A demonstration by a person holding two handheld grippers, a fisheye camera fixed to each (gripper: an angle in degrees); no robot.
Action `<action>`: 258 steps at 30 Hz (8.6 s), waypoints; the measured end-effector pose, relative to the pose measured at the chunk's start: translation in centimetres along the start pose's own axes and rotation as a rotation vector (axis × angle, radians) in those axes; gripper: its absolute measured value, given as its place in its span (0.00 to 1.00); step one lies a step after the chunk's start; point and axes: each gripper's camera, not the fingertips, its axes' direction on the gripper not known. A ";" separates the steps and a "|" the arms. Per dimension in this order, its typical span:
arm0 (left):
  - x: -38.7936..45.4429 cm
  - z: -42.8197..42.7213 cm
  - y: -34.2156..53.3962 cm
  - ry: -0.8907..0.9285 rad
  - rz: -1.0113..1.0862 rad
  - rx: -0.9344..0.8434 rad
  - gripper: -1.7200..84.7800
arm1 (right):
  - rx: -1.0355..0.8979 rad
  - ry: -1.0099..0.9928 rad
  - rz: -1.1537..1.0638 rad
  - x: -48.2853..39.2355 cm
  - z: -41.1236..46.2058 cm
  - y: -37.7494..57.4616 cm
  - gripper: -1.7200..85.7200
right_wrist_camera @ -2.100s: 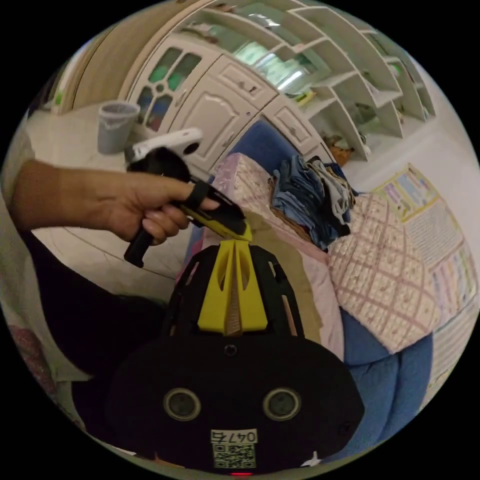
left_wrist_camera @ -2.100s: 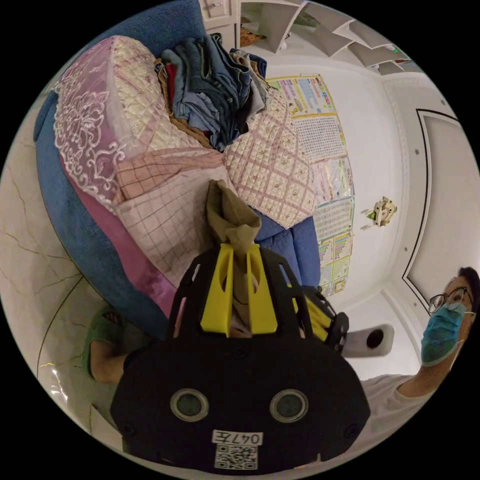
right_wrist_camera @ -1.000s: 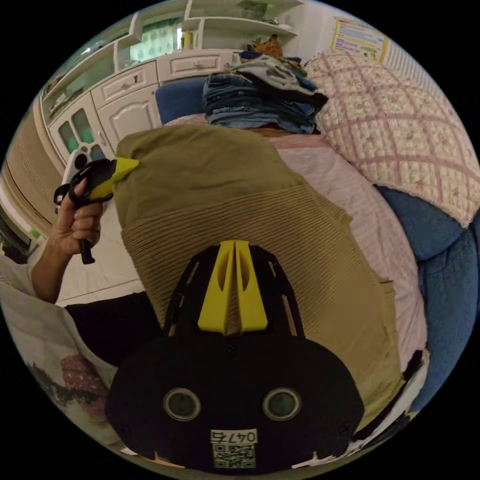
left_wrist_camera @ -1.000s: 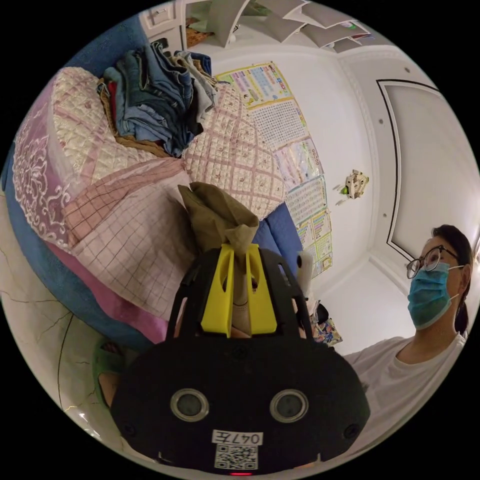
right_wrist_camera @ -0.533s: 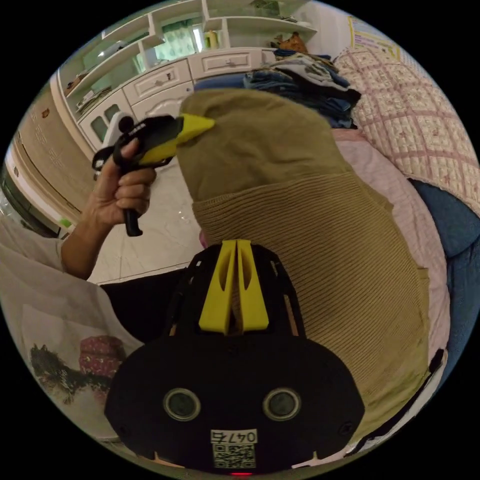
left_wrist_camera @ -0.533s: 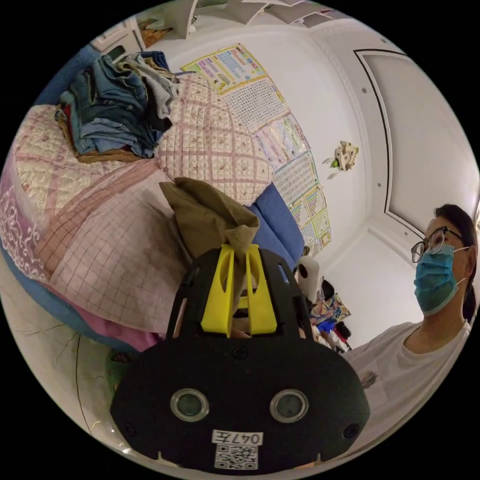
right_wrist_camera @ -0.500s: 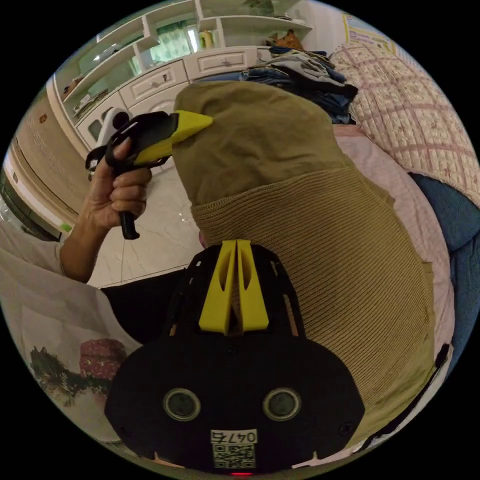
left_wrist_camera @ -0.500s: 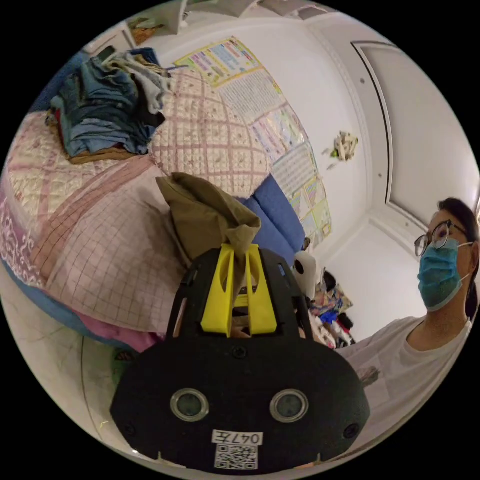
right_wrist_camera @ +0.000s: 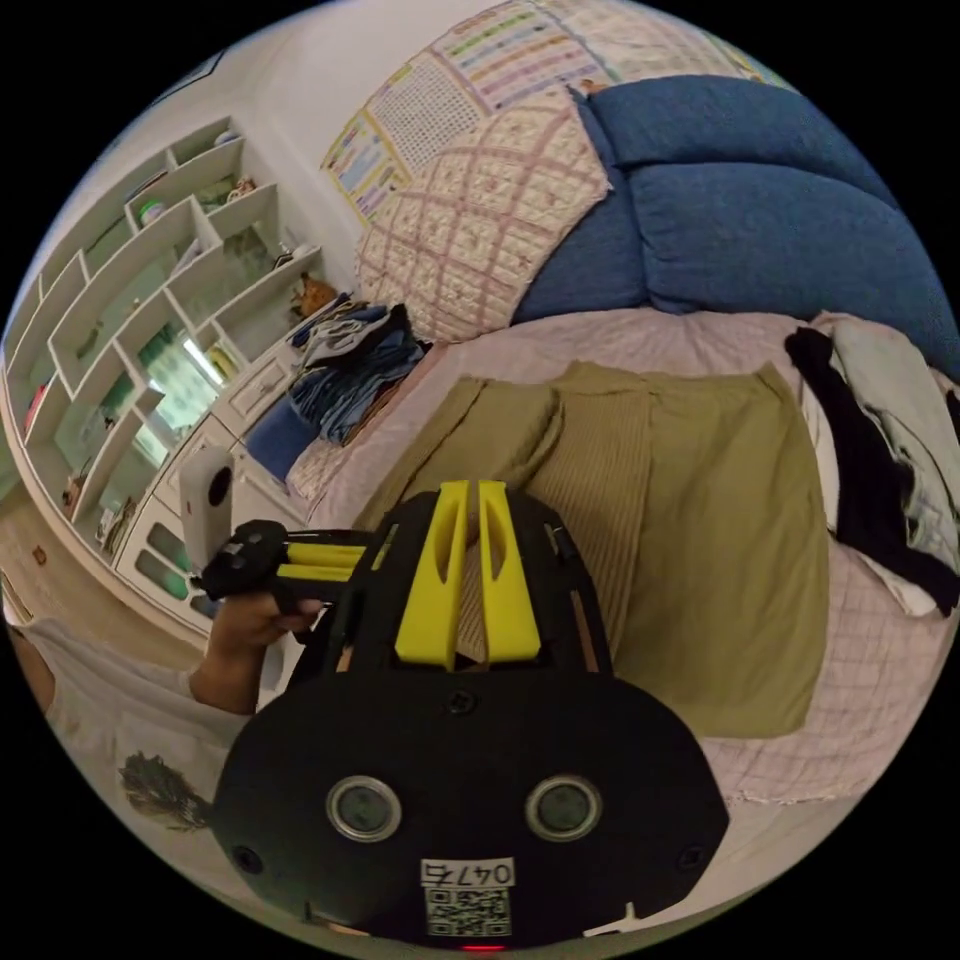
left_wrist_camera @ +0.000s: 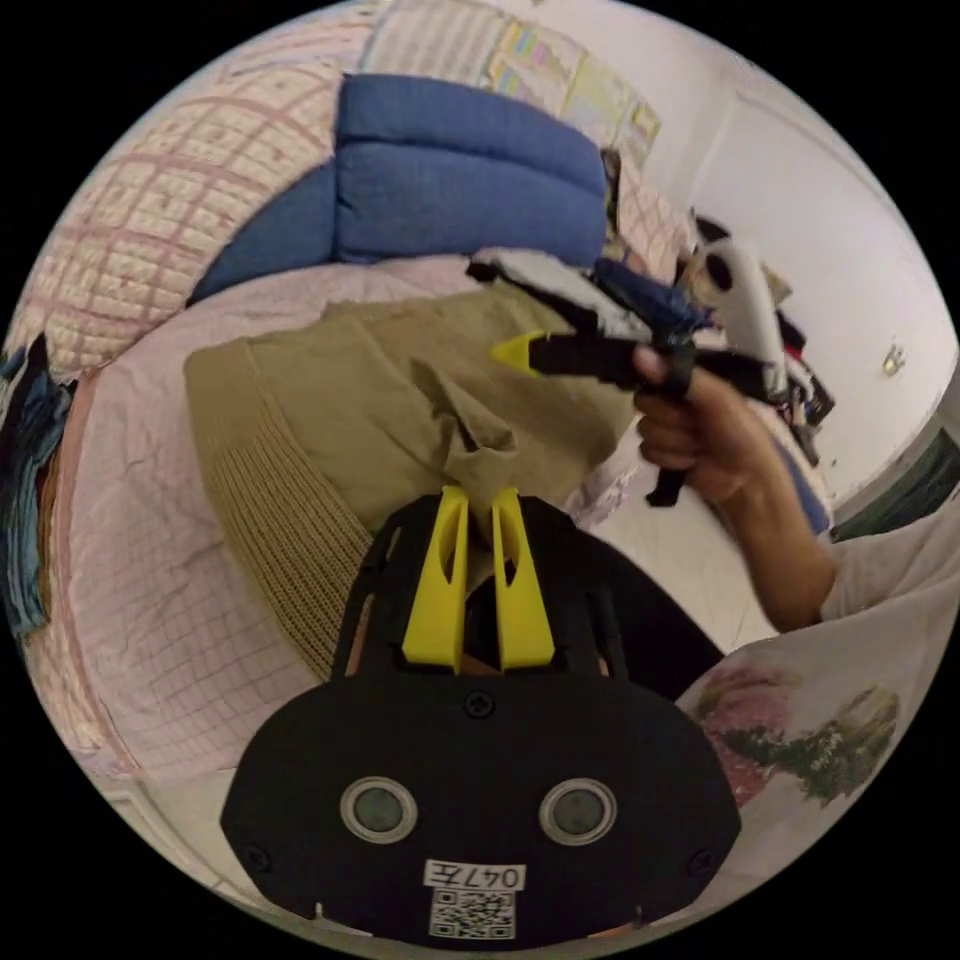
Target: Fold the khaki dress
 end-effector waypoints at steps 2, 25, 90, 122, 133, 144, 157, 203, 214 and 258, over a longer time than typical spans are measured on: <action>0.1 3.0 -0.1 0.005 -0.018 -0.009 0.07 | -0.015 -0.029 0.027 1.6 0.3 4.1 0.06; -10.2 13.4 8.5 0.038 -0.106 0.108 0.12 | -0.116 -0.079 -0.159 1.1 -5.2 34.0 0.02; -43.6 -4.4 -3.0 0.385 -0.532 0.406 0.07 | -0.133 0.036 -0.571 -37.4 -21.6 -5.2 0.01; -47.5 -14.2 -30.8 0.189 -0.356 0.309 0.01 | -0.076 0.166 -0.746 -71.5 -27.8 -44.5 0.01; -49.6 -11.7 -29.5 0.238 -0.518 0.271 0.07 | -0.211 0.358 -0.946 -80.4 -22.4 -43.7 0.02; -46.3 -17.6 -26.5 0.169 -0.540 0.330 0.11 | -0.165 0.355 -1.026 -82.5 -20.7 -35.7 0.06; -35.6 -21.6 -15.4 0.192 -0.411 0.436 0.12 | 0.013 0.035 -0.743 -64.7 -27.0 -21.4 0.03; -62.4 18.7 -28.2 0.293 -0.593 0.109 0.20 | 0.009 -0.370 0.464 13.6 -0.8 67.3 0.14; -60.3 26.6 -21.8 0.313 -0.494 0.214 0.10 | -0.007 -0.276 0.430 24.0 1.8 81.6 0.08; -4.6 58.5 -12.1 0.302 0.240 0.344 0.10 | 0.357 0.447 0.716 111.0 -69.8 118.6 0.06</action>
